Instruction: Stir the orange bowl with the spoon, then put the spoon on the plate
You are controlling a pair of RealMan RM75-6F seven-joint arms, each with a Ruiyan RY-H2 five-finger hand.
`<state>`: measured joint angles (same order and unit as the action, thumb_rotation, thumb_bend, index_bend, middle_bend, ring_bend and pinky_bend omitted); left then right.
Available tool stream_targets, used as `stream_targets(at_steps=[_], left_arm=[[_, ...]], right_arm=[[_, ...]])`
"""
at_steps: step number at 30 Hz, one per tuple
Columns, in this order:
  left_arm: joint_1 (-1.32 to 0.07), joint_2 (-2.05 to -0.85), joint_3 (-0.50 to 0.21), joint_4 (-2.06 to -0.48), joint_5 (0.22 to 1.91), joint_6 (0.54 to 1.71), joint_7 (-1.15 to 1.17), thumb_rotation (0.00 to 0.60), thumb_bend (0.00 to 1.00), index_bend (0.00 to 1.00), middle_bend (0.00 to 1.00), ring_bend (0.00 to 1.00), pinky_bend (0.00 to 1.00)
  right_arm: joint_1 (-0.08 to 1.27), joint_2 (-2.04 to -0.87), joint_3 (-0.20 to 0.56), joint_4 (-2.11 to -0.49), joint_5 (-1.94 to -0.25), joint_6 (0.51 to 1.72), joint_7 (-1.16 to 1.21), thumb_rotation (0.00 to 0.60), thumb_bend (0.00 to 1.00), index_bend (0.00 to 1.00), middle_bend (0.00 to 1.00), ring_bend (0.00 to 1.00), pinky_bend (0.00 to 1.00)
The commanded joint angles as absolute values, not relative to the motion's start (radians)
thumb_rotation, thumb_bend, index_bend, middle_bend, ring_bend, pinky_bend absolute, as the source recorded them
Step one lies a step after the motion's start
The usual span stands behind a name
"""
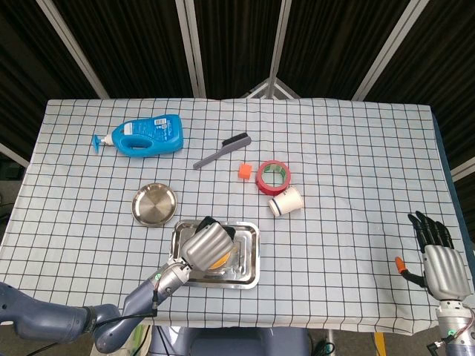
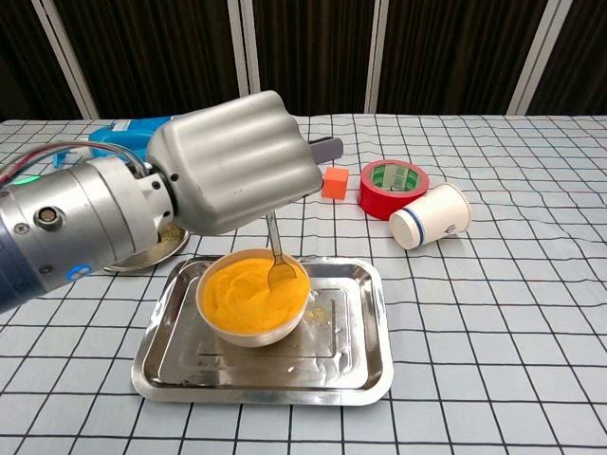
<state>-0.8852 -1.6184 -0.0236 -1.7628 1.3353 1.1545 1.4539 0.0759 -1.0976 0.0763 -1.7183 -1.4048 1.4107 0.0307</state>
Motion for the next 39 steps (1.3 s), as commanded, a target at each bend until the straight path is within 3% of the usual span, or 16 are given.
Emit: stream_targets(at_steps=[1, 15, 39], left_arm=[[-0.876, -1.597, -0.012, -1.784, 1.348, 1.162, 1.46, 0.6, 0.58, 0.81, 1.0, 1.0, 1.0], [-0.849, -1.503, -0.026, -1.887, 1.361, 1.19, 1.461, 0.6, 0.58, 0.81, 1.0, 1.0, 1.0], [-0.855, -1.6, -0.033, -1.846, 1.324, 1.158, 1.504, 0.6, 0.58, 0.81, 1.0, 1.0, 1.0]], right_arm=[[0.076, -1.097, 0.076, -1.719, -1.403, 1.409, 0.033, 0.6, 0.39, 0.0, 0.0, 0.0, 0.0], [0.076, -1.097, 0.076, -1.724, -1.402, 1.409, 0.024, 0.6, 0.39, 0.0, 0.0, 0.0, 0.0], [0.075, -1.096, 0.077, -1.724, -1.403, 1.411, 0.035, 0.6, 0.39, 0.0, 0.0, 0.0, 0.0]])
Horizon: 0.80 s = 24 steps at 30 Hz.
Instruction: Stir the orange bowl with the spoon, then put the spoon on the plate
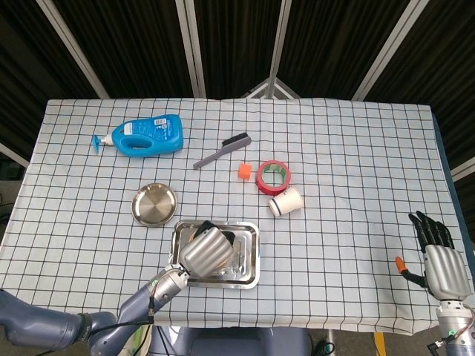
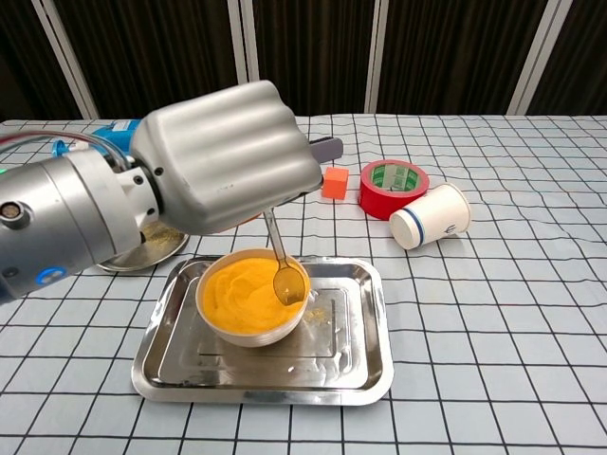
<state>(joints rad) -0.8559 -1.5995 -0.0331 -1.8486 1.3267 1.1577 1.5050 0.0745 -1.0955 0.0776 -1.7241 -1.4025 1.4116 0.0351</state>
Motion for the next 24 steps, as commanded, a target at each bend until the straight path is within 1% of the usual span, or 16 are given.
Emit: stream_targets(at_steps=[1, 9, 24], left_arm=[[-0.854, -1.601, -0.033, -1.844, 1.323, 1.158, 1.504, 0.6, 0.58, 0.81, 1.0, 1.0, 1.0], [-0.849, -1.588, -0.018, -1.827, 1.322, 1.153, 1.509, 0.6, 0.58, 0.82, 1.0, 1.0, 1.0], [-0.834, -1.558, -0.019, -1.793, 1.306, 1.165, 1.494, 0.6, 0.58, 0.82, 1.0, 1.0, 1.0]], right_arm=[[0.075, -1.096, 0.077, -1.725, -1.403, 1.411, 0.034, 0.6, 0.39, 0.0, 0.0, 0.0, 0.0], [0.074, -1.096, 0.077, -1.725, -1.403, 1.414, 0.03, 0.6, 0.39, 0.0, 0.0, 0.0, 0.0], [0.069, -1.098, 0.074, -1.721, -1.412, 1.424, 0.022, 0.6, 0.39, 0.0, 0.0, 0.0, 0.0]])
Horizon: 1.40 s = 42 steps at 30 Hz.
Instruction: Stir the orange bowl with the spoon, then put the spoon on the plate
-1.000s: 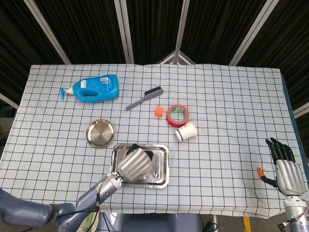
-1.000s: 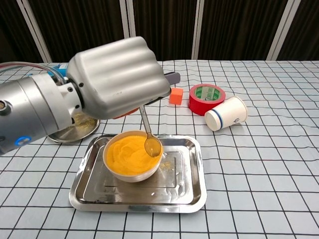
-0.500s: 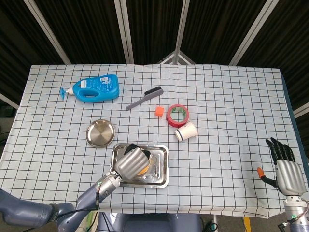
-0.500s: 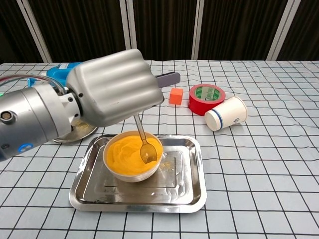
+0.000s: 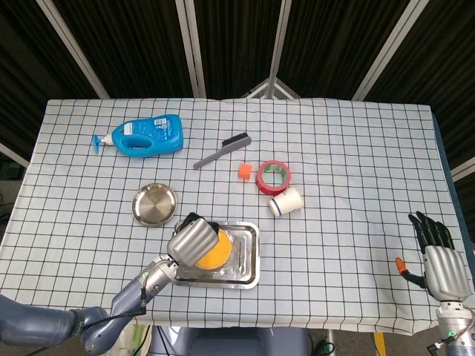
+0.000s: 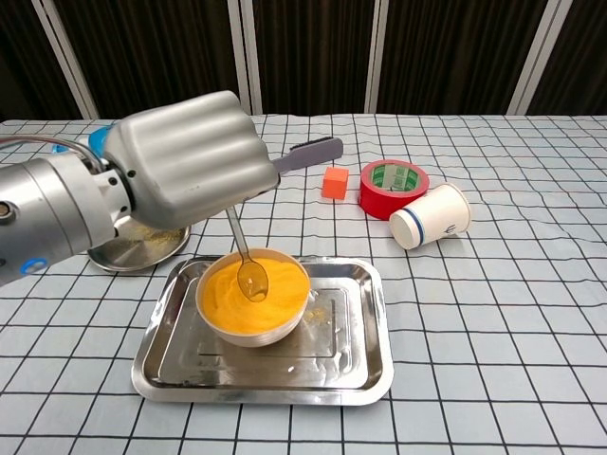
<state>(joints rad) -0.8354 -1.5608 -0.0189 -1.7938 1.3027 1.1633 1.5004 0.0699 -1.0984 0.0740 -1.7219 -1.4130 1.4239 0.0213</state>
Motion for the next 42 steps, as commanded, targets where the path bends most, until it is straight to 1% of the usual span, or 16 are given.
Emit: stream_targets(at_steps=[1, 7, 13, 17, 24, 34, 42], left_arm=[[-0.834, -1.556, -0.019, -1.794, 1.313, 1.166, 1.488, 0.6, 0.58, 0.82, 1.0, 1.0, 1.0], [-0.83, -1.55, -0.034, -1.829, 1.347, 1.184, 1.437, 0.6, 0.58, 0.82, 1.0, 1.0, 1.0], [-0.832, -1.541, -0.046, -1.878, 1.362, 1.192, 1.442, 0.6, 0.58, 0.82, 1.0, 1.0, 1.0], [-0.836, -1.533, -0.044, -1.896, 1.354, 1.178, 1.467, 0.6, 0.58, 0.82, 1.0, 1.0, 1.0], [-0.838, -1.546, -0.036, -1.882, 1.34, 1.163, 1.482, 0.6, 0.58, 0.82, 1.0, 1.0, 1.0], [-0.842, -1.602, -0.032, -1.842, 1.319, 1.151, 1.499, 0.6, 0.58, 0.82, 1.0, 1.0, 1.0], [-0.847, -1.6, -0.031, -1.816, 1.283, 1.142, 1.539, 0.6, 0.58, 0.83, 1.0, 1.0, 1.0]], right_arm=[[0.069, -1.098, 0.074, -1.721, -1.412, 1.424, 0.024, 0.6, 0.39, 0.0, 0.0, 0.0, 0.0], [0.067, -1.099, 0.075, -1.717, -1.415, 1.43, 0.021, 0.6, 0.39, 0.0, 0.0, 0.0, 0.0], [0.065, -1.099, 0.075, -1.717, -1.417, 1.434, 0.021, 0.6, 0.39, 0.0, 0.0, 0.0, 0.0], [0.065, -1.103, 0.076, -1.717, -1.418, 1.438, 0.02, 0.6, 0.39, 0.0, 0.0, 0.0, 0.0], [0.064, -1.102, 0.078, -1.715, -1.417, 1.439, 0.024, 0.6, 0.39, 0.0, 0.0, 0.0, 0.0], [0.064, -1.101, 0.078, -1.714, -1.417, 1.438, 0.029, 0.6, 0.39, 0.0, 0.0, 0.0, 0.0], [0.063, -1.102, 0.079, -1.715, -1.418, 1.441, 0.029, 0.6, 0.39, 0.0, 0.0, 0.0, 0.0]])
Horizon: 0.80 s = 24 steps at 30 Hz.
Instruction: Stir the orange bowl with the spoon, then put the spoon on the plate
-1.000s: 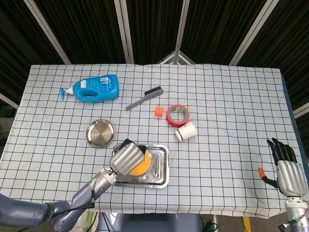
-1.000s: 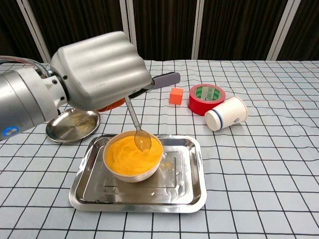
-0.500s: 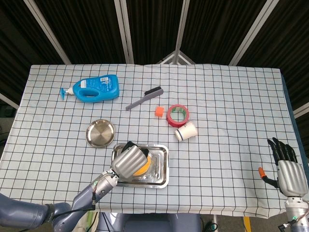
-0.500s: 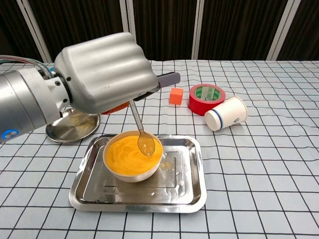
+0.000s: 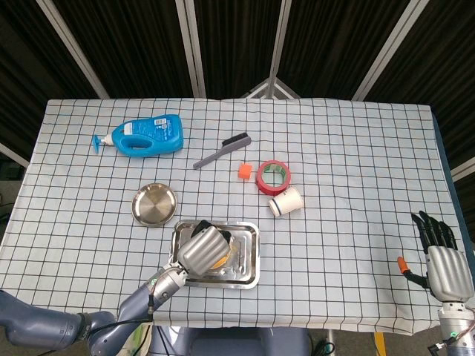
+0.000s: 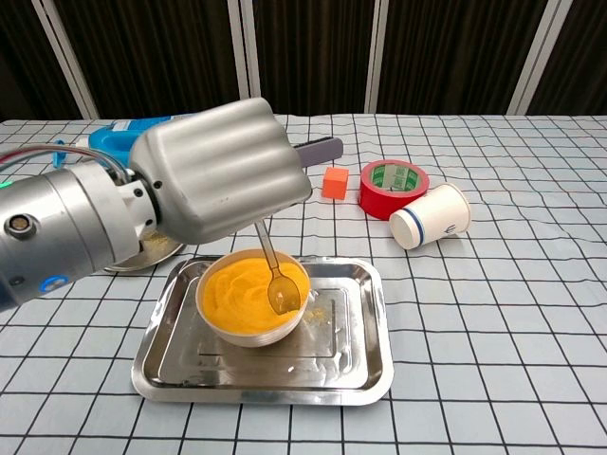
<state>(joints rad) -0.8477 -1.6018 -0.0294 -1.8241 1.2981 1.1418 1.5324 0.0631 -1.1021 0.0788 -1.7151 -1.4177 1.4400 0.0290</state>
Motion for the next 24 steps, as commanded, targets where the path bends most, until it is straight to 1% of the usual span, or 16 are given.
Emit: stream_targets(at_steps=[1, 14, 24], left_arm=[[-0.847, -1.599, -0.033, -1.812, 1.277, 1.143, 1.541, 0.6, 0.58, 0.83, 1.0, 1.0, 1.0], [-0.845, -1.587, -0.032, -1.775, 1.249, 1.157, 1.536, 0.6, 0.58, 0.83, 1.0, 1.0, 1.0], [-0.843, -1.542, -0.043, -1.797, 1.269, 1.179, 1.506, 0.6, 0.58, 0.83, 1.0, 1.0, 1.0]], right_arm=[[0.063, -1.103, 0.079, -1.716, -1.418, 1.441, 0.029, 0.6, 0.39, 0.0, 0.0, 0.0, 0.0], [0.061, -1.102, 0.078, -1.716, -1.419, 1.442, 0.027, 0.6, 0.39, 0.0, 0.0, 0.0, 0.0], [0.059, -1.1, 0.077, -1.718, -1.418, 1.443, 0.029, 0.6, 0.39, 0.0, 0.0, 0.0, 0.0]])
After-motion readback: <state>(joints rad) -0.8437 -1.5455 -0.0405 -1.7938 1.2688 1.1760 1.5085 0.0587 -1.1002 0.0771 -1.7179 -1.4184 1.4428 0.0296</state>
